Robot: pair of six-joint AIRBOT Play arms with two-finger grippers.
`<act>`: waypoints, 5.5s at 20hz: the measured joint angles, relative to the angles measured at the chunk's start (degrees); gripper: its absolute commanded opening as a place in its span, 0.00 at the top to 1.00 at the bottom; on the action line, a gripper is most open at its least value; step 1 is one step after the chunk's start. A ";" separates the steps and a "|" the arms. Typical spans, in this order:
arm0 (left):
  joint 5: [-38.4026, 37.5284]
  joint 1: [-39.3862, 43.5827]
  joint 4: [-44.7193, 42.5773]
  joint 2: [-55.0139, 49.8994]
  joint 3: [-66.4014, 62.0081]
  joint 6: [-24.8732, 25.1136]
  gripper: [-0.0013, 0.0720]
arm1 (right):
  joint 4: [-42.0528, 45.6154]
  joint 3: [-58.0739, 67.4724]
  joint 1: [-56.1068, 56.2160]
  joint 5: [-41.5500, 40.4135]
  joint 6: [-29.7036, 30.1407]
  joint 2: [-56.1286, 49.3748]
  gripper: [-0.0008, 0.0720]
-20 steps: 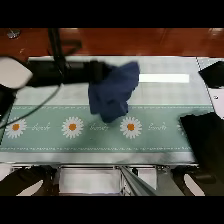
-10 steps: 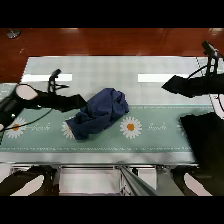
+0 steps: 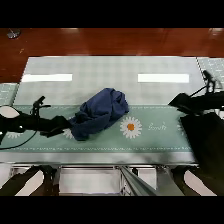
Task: Fold the shirts.
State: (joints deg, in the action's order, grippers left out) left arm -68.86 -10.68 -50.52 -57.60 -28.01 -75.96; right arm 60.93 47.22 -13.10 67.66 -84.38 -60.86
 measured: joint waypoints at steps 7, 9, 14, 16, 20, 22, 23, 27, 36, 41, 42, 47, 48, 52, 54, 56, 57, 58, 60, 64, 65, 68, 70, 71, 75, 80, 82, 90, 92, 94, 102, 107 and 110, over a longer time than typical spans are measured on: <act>15.80 12.94 12.92 -4.59 5.53 2.51 0.92 | -7.65 -3.43 15.30 -8.61 0.81 -8.94 0.14; 19.74 14.69 13.66 -6.34 3.63 3.74 0.94 | -10.36 -2.25 19.52 -10.03 0.87 -11.96 0.14; 20.26 16.31 15.56 -7.78 -1.79 6.12 0.94 | -17.33 1.25 28.76 -12.31 0.96 -19.34 0.14; 19.71 16.50 15.89 -7.96 -2.91 6.80 0.94 | -20.09 3.02 31.54 -13.64 0.90 -22.25 0.14; 19.39 16.65 16.20 -8.09 -3.82 7.48 0.94 | -23.65 8.24 34.73 -15.72 0.02 -28.44 0.15; 19.34 16.65 16.24 -8.09 -4.00 7.65 0.94 | -24.55 11.17 35.50 -16.13 -0.74 -31.15 0.52; 19.30 16.65 16.24 -8.09 -4.04 7.67 0.94 | -24.57 12.50 35.76 -16.44 -1.09 -32.30 0.84; 18.56 14.95 16.22 -8.00 -5.95 8.11 0.94 | -25.05 18.88 36.06 -14.51 -0.87 -34.47 0.97; 13.35 3.85 16.61 -7.67 -42.69 5.40 0.94 | -4.70 64.96 29.94 3.41 -5.27 -29.68 0.97; 9.27 0.13 15.91 -5.07 -67.63 3.43 0.94 | 2.60 74.29 26.36 10.47 -3.63 -13.92 0.97; 8.68 -0.83 14.88 -3.41 -70.88 2.91 0.94 | 4.28 73.77 26.12 11.15 -3.15 -9.94 0.97; 5.79 -6.08 0.90 8.00 -77.55 -0.20 0.94 | 16.13 69.11 25.49 17.94 -3.39 8.39 0.97; 4.87 -6.80 -2.80 10.16 -77.92 -0.92 0.94 | 18.21 67.36 25.46 19.63 -4.13 10.99 0.97; -0.94 -8.09 -11.02 15.39 -73.92 -3.50 0.94 | 20.63 53.88 25.38 23.19 -7.15 18.86 0.97; -3.96 -8.33 -10.03 16.41 -67.23 -4.02 0.94 | 19.19 44.04 25.38 22.38 -8.00 20.87 0.97; -5.35 -8.44 -6.43 16.65 -56.96 -4.00 0.94 | 18.58 35.41 25.38 18.64 -8.37 21.18 0.97; -4.87 -8.46 -4.98 16.46 -51.63 -3.74 0.94 | 18.56 31.43 25.31 16.06 -8.70 20.55 0.97; -3.89 -8.31 -3.37 16.13 -46.38 -3.50 0.94 | 18.71 28.39 25.31 13.51 -9.07 19.19 0.97; 1.07 -6.95 -1.27 13.66 -36.15 -3.08 0.94 | 20.20 24.35 25.18 8.35 -9.81 14.29 0.97; 13.07 -0.26 0.90 2.51 -26.49 -1.38 0.94 | 18.86 23.41 20.79 -2.89 -10.86 -1.92 0.97; 16.70 1.20 1.07 -0.90 -26.05 -1.11 0.94 | 16.79 24.72 19.30 -4.70 -10.84 -6.14 0.97; 25.29 4.35 1.66 -12.07 -27.89 -1.88 0.85 | 9.05 30.77 15.54 -8.24 -9.03 -18.86 0.96; 26.88 5.51 2.08 -19.10 -31.06 -2.38 0.03 | 4.96 34.88 14.14 -8.35 -8.13 -25.46 0.15; 26.18 5.75 2.08 -21.81 -32.87 -2.45 0.02 | 3.54 36.72 13.66 -7.85 -7.69 -27.96 0.13; 15.37 3.17 -2.16 -28.22 -41.94 -2.95 0.03 | 3.80 42.32 8.72 1.44 -4.31 -32.20 0.13; -0.96 2.19 -1.81 -30.56 -42.36 -3.50 0.03 | 9.03 31.67 0.07 10.03 -2.54 -25.62 0.13; -1.64 3.91 -0.66 -31.58 -41.00 -3.28 0.03 | 6.71 23.04 -1.31 7.63 -0.98 -20.48 0.13; 0.46 9.35 7.74 -38.60 -39.58 -3.15 0.07 | 0.22 -0.83 -2.64 2.32 3.02 -5.97 0.13; 1.01 10.29 9.70 -40.22 -39.71 -2.91 0.88 | -0.70 -4.20 -2.69 1.90 3.39 -4.90 0.13; 1.42 10.99 12.26 -41.29 -40.11 -1.31 0.94 | -1.31 -7.15 -2.60 2.43 3.65 -4.31 0.13; 0.79 11.67 18.53 -42.34 -45.07 2.99 0.94 | -6.56 -12.66 12.52 0.76 4.22 -7.69 0.13; -0.57 11.67 19.08 -42.40 -46.03 3.37 0.94 | -12.57 -9.70 23.19 -1.36 4.07 -14.21 0.26; -0.61 11.63 19.23 -42.40 -46.16 3.52 0.94 | -14.95 -8.02 26.88 -3.28 4.33 -16.72 0.97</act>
State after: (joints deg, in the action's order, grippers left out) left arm -69.47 0.95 -31.29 -100.01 -74.17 -72.44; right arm 45.98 39.20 13.78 64.38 -80.05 -77.58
